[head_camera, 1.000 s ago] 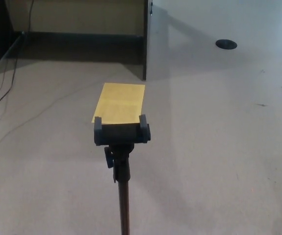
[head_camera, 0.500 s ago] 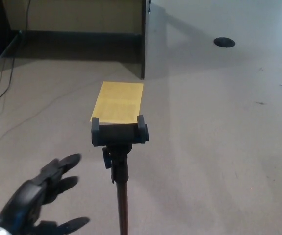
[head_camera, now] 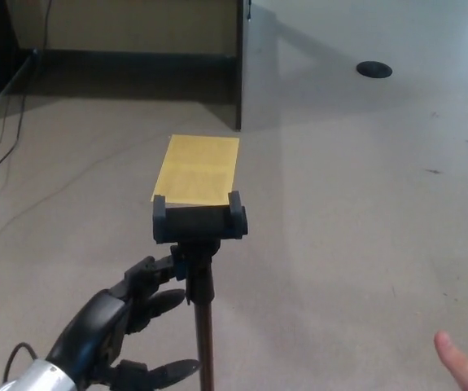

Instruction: There is a tripod standing in front of the robot and the robot extends its left arm to grab it. It lifts the tripod and passes it to a person.

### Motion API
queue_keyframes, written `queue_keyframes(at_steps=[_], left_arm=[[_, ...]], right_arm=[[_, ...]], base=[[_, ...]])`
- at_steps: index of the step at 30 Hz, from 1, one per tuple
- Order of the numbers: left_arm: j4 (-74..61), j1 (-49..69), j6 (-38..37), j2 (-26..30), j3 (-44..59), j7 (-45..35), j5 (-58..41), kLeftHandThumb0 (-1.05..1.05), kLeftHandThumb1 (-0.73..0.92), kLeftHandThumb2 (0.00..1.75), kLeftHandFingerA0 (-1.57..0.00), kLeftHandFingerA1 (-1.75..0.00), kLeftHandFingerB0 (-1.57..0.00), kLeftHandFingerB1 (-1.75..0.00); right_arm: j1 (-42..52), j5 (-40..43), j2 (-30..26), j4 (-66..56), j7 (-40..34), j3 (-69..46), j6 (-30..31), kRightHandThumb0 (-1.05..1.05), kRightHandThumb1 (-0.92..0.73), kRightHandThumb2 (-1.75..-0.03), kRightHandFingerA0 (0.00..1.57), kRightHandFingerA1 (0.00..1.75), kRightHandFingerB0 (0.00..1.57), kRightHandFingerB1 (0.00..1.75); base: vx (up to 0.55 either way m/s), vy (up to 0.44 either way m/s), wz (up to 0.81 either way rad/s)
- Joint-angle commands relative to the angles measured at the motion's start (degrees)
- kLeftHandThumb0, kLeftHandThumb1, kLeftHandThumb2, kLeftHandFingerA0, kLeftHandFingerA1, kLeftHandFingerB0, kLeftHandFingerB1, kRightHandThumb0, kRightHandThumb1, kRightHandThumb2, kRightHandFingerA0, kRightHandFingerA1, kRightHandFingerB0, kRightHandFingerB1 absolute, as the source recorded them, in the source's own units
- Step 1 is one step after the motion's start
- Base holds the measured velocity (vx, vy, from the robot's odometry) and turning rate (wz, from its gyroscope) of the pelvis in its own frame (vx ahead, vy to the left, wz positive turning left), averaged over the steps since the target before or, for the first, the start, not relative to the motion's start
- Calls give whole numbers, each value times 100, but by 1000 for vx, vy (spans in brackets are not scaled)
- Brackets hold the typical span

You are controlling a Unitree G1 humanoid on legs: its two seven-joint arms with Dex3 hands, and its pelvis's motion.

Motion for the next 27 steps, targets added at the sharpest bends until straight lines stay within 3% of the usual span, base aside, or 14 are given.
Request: queue_keyframes(at_steps=[1,4,10,11,12,13,14,17,18,19,20,25,26,27], left_arm=[[19,2,139,8,-50,-124,-63,-43,29,70,-8,-47,-1,-27],[89,-3,69,11,-45,-157,-88,-45,43,55,-13,-37,-7,-19],[312,-98,59,-7,9,-145,-104,-46,30,70,-5,-45,-3,-25],[353,-120,70,-13,19,-136,-105,-47,31,70,-5,-45,-2,-24],[416,-147,65,-14,26,-71,-50,-47,30,72,-11,-48,0,-26],[531,-189,1,-5,22,-26,22,-49,44,54,-17,-37,-5,-23],[667,-226,-58,4,22,-12,59,-56,38,68,-13,-44,-6,-22],[1002,-305,-181,10,54,26,93,-54,38,67,-14,-44,-6,-21],[1135,-344,-210,18,52,42,121,-51,38,66,-14,-43,-6,-21],[1300,-399,-226,-17,73,52,93,-50,38,65,-14,-43,-7,-22],[1381,-468,-139,-30,53,137,154,-49,37,64,-15,-42,-7,-23],[1803,-698,-278,-58,-64,254,346,-49,37,63,-15,-43,-6,-24],[1877,-762,-314,-61,-113,339,459,-28,28,84,-4,-49,0,-48],[1906,-805,-310,-74,-126,370,482,-28,26,83,-4,-49,0,-48]], right_arm=[[-9,-48,-125,15,-56,26,-66,-39,-68,-61,48,36,41,34],[-30,-2,-111,18,-17,2,-60,-41,-68,-60,47,35,43,34],[-11,-18,-107,-6,-54,7,-50,-45,-51,-86,41,53,31,47],[-18,1,-99,6,-34,-5,-38,-42,-68,-60,47,36,43,34],[-29,0,-101,21,-19,-2,-15,-43,-51,-88,41,54,31,48],[-28,11,-97,21,-11,-10,-8,-45,-51,-87,41,53,31,47],[-26,18,-94,16,-12,-16,-1,-40,-66,-60,52,38,44,35],[-41,-6,-70,23,-19,12,-47,-40,-67,-60,48,36,44,35],[-53,-34,-64,34,-44,34,-24,-44,-51,-88,42,54,32,48],[-61,4,-41,40,-23,11,-8,-40,-66,-61,48,37,44,35],[-75,-4,-40,22,-31,19,5,-49,-51,-84,39,50,36,47],[-87,27,-44,41,19,7,-76,-50,-51,-84,37,49,37,48],[-94,-2,-49,31,5,29,-68,-46,-51,-87,41,53,34,48],[-102,-26,-57,22,-3,50,-73,-40,-67,-60,53,38,45,35]], base=[[0,0,0],[0,0,0],[0,0,0],[0,0,0],[0,0,0],[0,0,0],[0,0,0],[0,0,0],[0,0,0],[0,0,0],[0,0,0],[0,0,0],[0,0,0],[0,0,0]])
